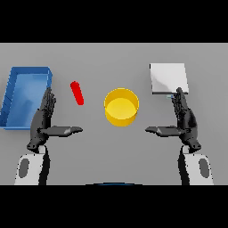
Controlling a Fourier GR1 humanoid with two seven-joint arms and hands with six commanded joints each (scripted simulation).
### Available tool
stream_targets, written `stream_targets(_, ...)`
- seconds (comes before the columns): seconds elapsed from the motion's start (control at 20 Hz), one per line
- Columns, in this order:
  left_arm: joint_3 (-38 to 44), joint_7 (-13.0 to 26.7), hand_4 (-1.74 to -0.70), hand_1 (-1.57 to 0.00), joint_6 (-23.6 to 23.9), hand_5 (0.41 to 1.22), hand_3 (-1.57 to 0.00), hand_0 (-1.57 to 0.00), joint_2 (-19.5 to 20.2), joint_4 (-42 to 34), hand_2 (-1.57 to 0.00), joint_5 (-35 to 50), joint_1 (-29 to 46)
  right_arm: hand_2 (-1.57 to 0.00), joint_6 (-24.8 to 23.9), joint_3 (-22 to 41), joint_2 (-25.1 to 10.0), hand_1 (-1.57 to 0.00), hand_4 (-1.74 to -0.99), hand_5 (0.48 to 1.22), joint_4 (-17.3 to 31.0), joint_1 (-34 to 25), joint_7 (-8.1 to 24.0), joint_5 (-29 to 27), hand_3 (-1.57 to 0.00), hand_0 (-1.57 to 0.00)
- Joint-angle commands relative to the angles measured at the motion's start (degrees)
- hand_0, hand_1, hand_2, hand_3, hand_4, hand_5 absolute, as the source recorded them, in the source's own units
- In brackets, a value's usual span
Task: Pick up the red beaker and tilt it to pour out 1 green nut into yellow bowl. Pick up the yellow bowl and place it on the metallic measuring scale.
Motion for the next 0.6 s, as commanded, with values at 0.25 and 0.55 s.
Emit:
stream_targets(0.25,0.0,-0.3,-1.15,0.00,-0.2,0.599,0.00,0.00,0.5,-0.7,0.00,0.0,0.8,0.00,0.1,0.8,0.4,0.00,-1.167,0.599,-1.2,1.9,-1.0,0.3,0.00,0.00)
stream_targets(0.55,-5.0,3.2,-1.16,0.00,-1.4,0.600,0.00,0.00,4.2,-8.8,0.00,-5.8,5.5,0.00,-5.5,7.6,-3.1,0.00,-1.162,0.591,-7.2,7.8,-4.4,17.6,0.00,0.00)
